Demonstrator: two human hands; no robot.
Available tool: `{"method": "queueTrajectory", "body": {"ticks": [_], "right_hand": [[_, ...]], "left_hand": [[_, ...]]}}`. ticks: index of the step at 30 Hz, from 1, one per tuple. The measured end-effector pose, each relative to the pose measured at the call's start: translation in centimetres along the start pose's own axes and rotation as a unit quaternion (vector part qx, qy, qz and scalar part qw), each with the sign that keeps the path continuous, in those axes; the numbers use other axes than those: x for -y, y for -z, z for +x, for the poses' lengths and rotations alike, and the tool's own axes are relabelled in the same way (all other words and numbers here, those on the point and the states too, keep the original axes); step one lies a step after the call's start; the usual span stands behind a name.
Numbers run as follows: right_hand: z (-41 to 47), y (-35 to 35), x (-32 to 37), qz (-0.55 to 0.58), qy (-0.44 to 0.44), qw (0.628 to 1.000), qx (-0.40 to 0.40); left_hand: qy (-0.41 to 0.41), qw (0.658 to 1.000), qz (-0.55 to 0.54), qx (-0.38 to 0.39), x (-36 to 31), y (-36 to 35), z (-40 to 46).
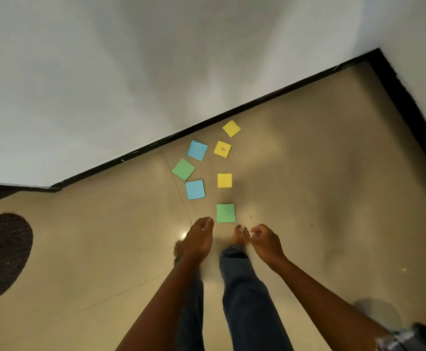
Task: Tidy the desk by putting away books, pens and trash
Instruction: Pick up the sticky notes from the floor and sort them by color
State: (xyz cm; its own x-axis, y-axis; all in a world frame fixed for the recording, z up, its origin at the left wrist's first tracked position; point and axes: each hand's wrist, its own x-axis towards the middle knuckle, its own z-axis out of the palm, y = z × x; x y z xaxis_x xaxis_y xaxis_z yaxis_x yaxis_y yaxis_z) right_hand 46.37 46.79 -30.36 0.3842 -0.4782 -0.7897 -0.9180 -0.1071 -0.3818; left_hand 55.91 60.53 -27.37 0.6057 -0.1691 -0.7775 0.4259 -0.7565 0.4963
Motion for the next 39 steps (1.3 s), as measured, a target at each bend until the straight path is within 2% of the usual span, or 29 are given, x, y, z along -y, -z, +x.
{"method": "queueTrajectory", "body": {"ticks": [6, 13, 16, 24, 30, 33, 35, 37, 39], "right_hand": [[12.0, -6.0, 0.2, -0.031, -0.004, 0.999, -0.017], [25.6, -15.4, -6.1, -0.111, 0.03, 0.993, -0.01], [30.2, -18.3, -8.7, -0.156, 0.058, 0.986, -0.016], [38.7, -23.4, -11.6, -0.339, 0.133, 0.931, -0.014], [40.4, -25.7, -12.1, -0.452, 0.135, 0.881, -0.031], [40.6, -25.8, -12.5, -0.445, 0.152, 0.882, -0.033], [40.2, -25.5, -12.4, -0.399, 0.157, 0.902, -0.036], [39.4, -25.1, -11.7, -0.303, 0.126, 0.943, -0.049], [38.4, -24.4, -10.1, -0.12, 0.066, 0.989, -0.054]], "left_hand": [[0.001, 0.998, 0.066, 0.019, 3.1, -1.1, 10.6], [0.042, 0.988, 0.141, 0.047, 12.2, -4.9, 25.1], [0.043, 0.988, 0.128, 0.072, 15.7, -7.0, 30.2], [0.019, 0.985, 0.149, 0.087, 20.7, -11.7, 38.2], [0.02, 0.979, 0.167, 0.113, 23.0, -12.8, 39.9], [0.022, 0.977, 0.179, 0.117, 23.6, -12.5, 39.9], [0.024, 0.978, 0.171, 0.115, 23.6, -12.2, 39.7], [0.031, 0.981, 0.154, 0.114, 23.1, -11.9, 39.4], [0.044, 0.986, 0.122, 0.109, 21.9, -11.6, 39.0]]}}
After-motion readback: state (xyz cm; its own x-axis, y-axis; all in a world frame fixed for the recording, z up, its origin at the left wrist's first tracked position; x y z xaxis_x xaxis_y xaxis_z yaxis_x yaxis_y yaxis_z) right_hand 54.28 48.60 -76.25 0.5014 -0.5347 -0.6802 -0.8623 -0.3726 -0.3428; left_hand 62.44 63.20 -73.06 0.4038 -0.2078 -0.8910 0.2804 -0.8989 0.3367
